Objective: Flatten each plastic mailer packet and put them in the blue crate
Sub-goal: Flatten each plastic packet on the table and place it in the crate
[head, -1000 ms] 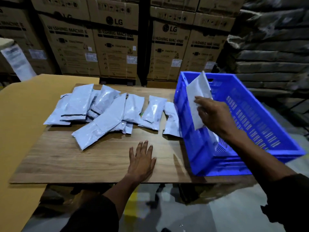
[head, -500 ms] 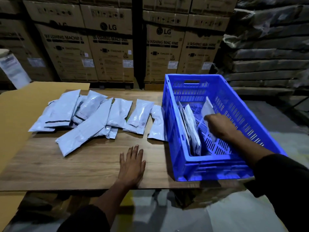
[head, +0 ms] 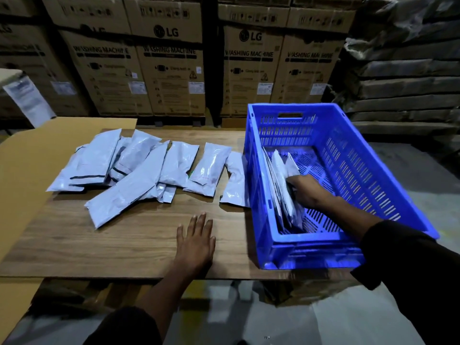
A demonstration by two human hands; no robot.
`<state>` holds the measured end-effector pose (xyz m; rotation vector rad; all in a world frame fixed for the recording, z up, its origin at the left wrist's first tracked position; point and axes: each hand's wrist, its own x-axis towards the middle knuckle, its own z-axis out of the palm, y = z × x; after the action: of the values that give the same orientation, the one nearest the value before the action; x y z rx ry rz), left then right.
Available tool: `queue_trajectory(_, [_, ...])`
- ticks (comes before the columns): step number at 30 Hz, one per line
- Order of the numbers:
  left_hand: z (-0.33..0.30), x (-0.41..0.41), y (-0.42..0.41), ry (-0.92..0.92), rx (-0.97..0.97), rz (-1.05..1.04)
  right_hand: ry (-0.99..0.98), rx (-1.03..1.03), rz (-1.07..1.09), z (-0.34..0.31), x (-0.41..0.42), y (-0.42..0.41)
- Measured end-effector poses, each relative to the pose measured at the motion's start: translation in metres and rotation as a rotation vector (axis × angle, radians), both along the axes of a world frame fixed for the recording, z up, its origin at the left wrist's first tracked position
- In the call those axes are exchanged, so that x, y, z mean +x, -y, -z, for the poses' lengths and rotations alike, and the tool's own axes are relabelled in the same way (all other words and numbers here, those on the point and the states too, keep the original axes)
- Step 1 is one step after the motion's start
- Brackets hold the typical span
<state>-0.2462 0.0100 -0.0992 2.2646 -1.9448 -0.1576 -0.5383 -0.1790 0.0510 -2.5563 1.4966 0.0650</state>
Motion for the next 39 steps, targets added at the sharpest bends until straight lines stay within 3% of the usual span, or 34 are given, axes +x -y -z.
queue_trajectory(6, [-0.002, 0.001, -0.002, -0.03, 0.023, 0.016, -0.039, -0.011, -0.053, 0.002, 0.001, -0.007])
queue_trajectory(9, [-0.003, 0.002, -0.003, -0.042, 0.029, 0.021, -0.135, 0.053, 0.039, 0.001, 0.002, -0.007])
queue_trajectory(14, [-0.003, 0.004, -0.003, -0.025, 0.045, 0.039, -0.112, 0.072, 0.071, -0.011, 0.008, -0.015])
queue_trajectory(16, [-0.003, 0.006, -0.003, -0.019, 0.045, 0.056, -0.076, -0.022, 0.092, -0.018, 0.013, -0.02])
queue_trajectory(21, [-0.002, 0.022, -0.004, -0.008, 0.016, 0.143, 0.213, -0.529, 0.136, -0.065, 0.06, -0.036])
queue_trajectory(24, [0.0, 0.04, -0.009, 0.02, -0.053, 0.224, 0.444, -0.629, 0.072, -0.102, 0.122, -0.045])
queue_trajectory(26, [-0.001, 0.054, -0.013, 0.055, -0.08, 0.244, 0.559, -0.588, 0.041, -0.108, 0.168, -0.052])
queue_trajectory(28, [-0.003, 0.066, -0.016, 0.063, -0.085, 0.222, 0.552, -0.487, 0.014, -0.095, 0.206, -0.059])
queue_trajectory(34, [0.002, 0.129, -0.022, 0.058, -0.184, 0.152, 0.111, -0.215, -0.095, 0.037, 0.259, -0.058])
queue_trajectory(39, [0.006, 0.149, -0.015, 0.044, -0.272, 0.168, 0.002, 0.006, 0.018, 0.094, 0.266, -0.039])
